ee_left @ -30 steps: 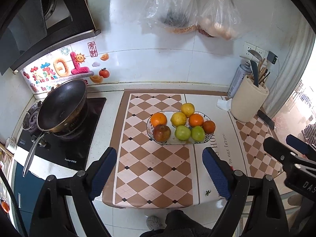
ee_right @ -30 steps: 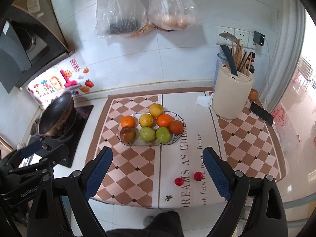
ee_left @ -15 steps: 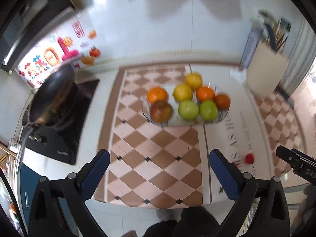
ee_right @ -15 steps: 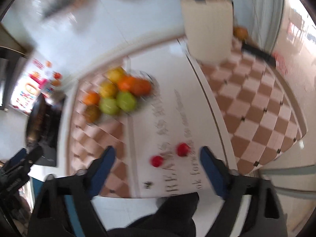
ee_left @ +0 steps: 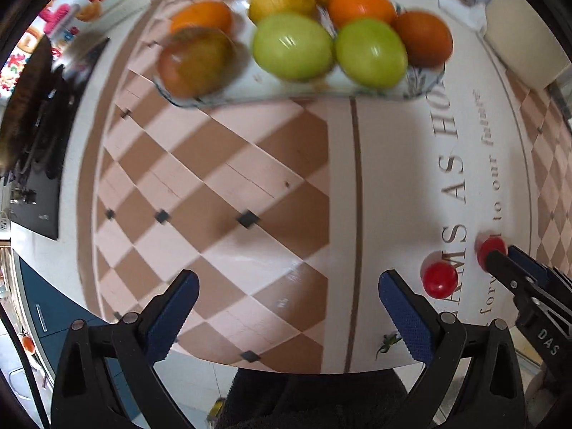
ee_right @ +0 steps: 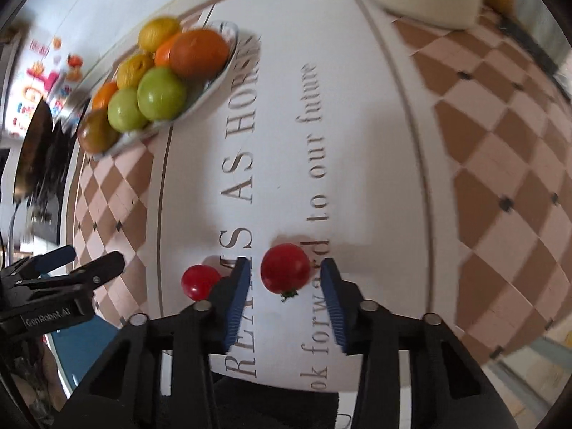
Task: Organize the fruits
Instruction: 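Grasp a cherry tomato with the right tool while the left tool grasps the other, then carry both cherry tomatoes onto the plate and open both tools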
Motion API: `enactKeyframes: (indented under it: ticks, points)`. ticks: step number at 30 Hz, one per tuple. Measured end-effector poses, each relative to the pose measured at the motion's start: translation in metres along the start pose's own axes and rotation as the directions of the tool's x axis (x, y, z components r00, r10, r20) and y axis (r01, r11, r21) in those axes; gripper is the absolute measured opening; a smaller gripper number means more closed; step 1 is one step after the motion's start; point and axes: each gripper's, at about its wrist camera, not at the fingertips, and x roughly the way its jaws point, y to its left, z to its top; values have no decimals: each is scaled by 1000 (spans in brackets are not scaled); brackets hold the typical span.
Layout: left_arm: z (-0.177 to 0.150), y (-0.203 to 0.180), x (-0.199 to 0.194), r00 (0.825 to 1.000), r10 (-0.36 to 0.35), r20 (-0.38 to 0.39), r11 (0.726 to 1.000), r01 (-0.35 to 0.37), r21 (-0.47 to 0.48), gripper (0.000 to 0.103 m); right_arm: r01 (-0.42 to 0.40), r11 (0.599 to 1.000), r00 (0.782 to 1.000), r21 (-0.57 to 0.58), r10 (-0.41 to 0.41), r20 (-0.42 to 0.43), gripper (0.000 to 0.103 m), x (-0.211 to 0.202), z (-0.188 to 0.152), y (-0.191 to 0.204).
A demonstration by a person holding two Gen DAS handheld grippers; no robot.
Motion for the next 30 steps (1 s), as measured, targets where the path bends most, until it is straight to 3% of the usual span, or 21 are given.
enactKeyframes:
  ticks: [3,9,11,15,17,20,25,30]
  points:
    - [-2,-10,8,998,-44,-36,999,44,3,103,10,999,1000,-41,-9,12,32,0,1,6]
    - [-4,-46,3,982,-181,-51,981,184,57,98,-24,999,998,32,22,59,32,-29,5,-19]
    - [-4,-64,3,977,-204,-65,973,209,97,82,-18,999,998,51,15,64,32,-37,8,-30]
    - [-8,-95,11,971,-213,-112,959,229,168,58,-3,997,998,76,-2,68,32,-45,10,-45]
    - [-10,-105,15,969,-214,-125,953,235,191,40,0,996,998,84,-6,70,32,-48,10,-50]
    - [-12,-118,16,973,-200,-114,948,221,228,27,-4,995,997,95,-3,77,32,-51,9,-53]
    - [-11,-115,5,972,-219,-82,950,232,207,27,-27,996,995,89,19,95,32,-59,8,-47]
    - [10,-65,-23,956,-292,-18,954,293,57,27,-68,997,991,47,62,116,32,-65,19,-27]
